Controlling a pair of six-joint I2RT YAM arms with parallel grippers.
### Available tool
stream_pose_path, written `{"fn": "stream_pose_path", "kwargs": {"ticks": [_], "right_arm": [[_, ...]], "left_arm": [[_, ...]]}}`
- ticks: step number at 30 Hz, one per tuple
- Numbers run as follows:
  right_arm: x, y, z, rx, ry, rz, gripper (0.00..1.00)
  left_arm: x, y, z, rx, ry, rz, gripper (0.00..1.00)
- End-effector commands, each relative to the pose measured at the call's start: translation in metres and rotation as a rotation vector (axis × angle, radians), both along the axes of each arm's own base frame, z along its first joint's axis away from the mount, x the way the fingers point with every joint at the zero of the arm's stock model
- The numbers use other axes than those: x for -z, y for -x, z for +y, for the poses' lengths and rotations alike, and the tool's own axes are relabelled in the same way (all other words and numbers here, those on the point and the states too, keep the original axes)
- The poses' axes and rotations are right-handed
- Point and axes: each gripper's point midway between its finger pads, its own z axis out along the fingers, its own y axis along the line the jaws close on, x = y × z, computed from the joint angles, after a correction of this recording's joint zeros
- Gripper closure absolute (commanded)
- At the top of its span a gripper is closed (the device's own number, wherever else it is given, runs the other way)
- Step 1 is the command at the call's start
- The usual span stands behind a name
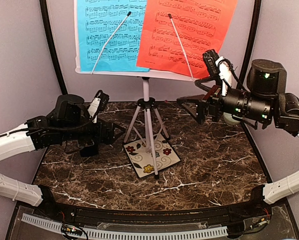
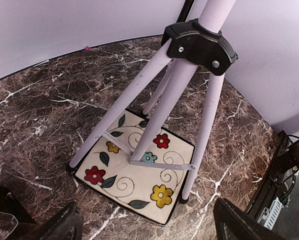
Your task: Set up the instrument practice props
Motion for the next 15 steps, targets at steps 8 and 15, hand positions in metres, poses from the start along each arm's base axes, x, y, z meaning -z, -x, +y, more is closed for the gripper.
{"fn": "stream_pose_path", "kwargs": {"ticks": [8, 15], "right_arm": [[-0.024, 0.0, -0.026, 0.056, -0.047, -0.023, 0.02], [-0.026, 0.018, -0.024, -0.04, -0.062, 0.018, 0.08]], "left_arm": [[-0.011, -0.005, -0.009, 0.026, 0.034, -0.032, 0.08], [-0.002, -0.007, -0.01, 0.024, 0.029, -0.014, 0.09]]}}
